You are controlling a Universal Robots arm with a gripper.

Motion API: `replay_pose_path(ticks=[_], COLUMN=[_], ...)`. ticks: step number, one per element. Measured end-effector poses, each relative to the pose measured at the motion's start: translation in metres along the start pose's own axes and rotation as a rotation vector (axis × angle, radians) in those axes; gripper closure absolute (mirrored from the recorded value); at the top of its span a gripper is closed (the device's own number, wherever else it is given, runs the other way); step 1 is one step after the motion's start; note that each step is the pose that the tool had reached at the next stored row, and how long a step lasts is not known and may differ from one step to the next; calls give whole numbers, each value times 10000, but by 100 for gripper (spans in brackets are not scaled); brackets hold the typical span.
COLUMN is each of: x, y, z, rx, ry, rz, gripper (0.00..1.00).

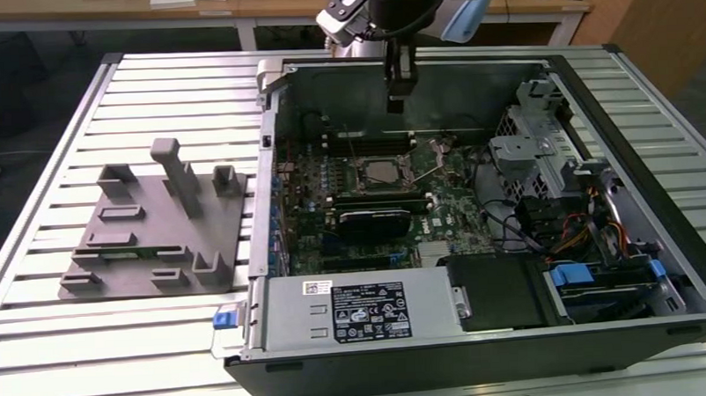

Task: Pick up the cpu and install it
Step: 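Place the cpu into insertion slot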

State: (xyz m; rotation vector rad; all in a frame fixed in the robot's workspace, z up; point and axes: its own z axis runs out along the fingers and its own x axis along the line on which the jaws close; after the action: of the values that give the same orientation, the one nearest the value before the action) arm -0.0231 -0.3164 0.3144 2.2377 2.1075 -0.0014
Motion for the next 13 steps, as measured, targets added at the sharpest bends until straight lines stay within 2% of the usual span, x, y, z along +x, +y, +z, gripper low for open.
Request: replay_pose_path(ticks=[3,7,13], x=[3,3,8], y=[-2,-3,-6], z=[52,55,158], rx=[0,2,1], ry=[0,-4,-3], rz=[0,0,-1], gripper=[89,89,89])
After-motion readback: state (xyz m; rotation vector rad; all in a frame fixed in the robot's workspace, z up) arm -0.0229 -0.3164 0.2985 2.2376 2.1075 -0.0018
